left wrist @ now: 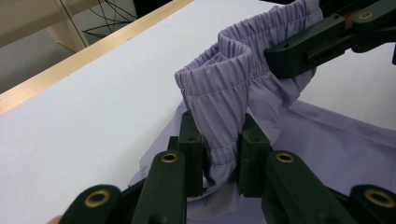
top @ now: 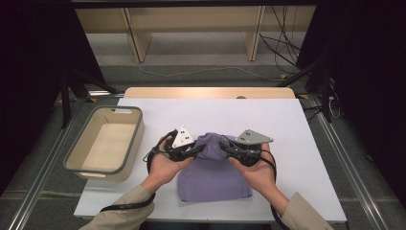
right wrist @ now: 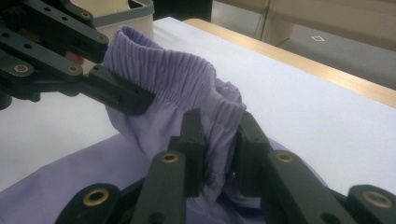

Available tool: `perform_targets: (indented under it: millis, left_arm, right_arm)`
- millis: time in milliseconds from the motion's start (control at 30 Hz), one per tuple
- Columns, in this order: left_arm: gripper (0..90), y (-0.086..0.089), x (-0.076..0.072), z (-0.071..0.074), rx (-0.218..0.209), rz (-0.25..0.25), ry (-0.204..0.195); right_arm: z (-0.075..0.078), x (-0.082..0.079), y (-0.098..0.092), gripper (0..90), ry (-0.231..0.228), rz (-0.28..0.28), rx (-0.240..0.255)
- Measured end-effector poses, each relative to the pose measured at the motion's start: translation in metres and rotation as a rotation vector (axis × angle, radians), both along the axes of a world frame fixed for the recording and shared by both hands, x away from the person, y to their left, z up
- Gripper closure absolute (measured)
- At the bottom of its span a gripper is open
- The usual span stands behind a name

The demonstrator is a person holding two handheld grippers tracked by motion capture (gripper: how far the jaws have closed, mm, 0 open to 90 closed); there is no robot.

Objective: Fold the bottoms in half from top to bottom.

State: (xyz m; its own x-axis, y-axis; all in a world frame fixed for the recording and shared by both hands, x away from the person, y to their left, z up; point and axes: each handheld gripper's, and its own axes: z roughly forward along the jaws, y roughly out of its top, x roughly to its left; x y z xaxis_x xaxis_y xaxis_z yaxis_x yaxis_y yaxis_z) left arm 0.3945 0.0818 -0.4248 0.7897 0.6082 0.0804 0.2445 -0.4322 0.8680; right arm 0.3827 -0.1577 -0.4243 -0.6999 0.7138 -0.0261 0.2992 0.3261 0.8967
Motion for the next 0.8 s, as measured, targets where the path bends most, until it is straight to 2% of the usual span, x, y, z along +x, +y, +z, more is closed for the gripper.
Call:
perform_targets:
  millis: [800]
  left_arm:
    - [75.2,0.0001,-0.0084,0.0018,-0.002,-0.020,0.003]
  right_arm:
    - [0.0020,-0.0075,-0.0033,76.5,0.009,0.014,0.005]
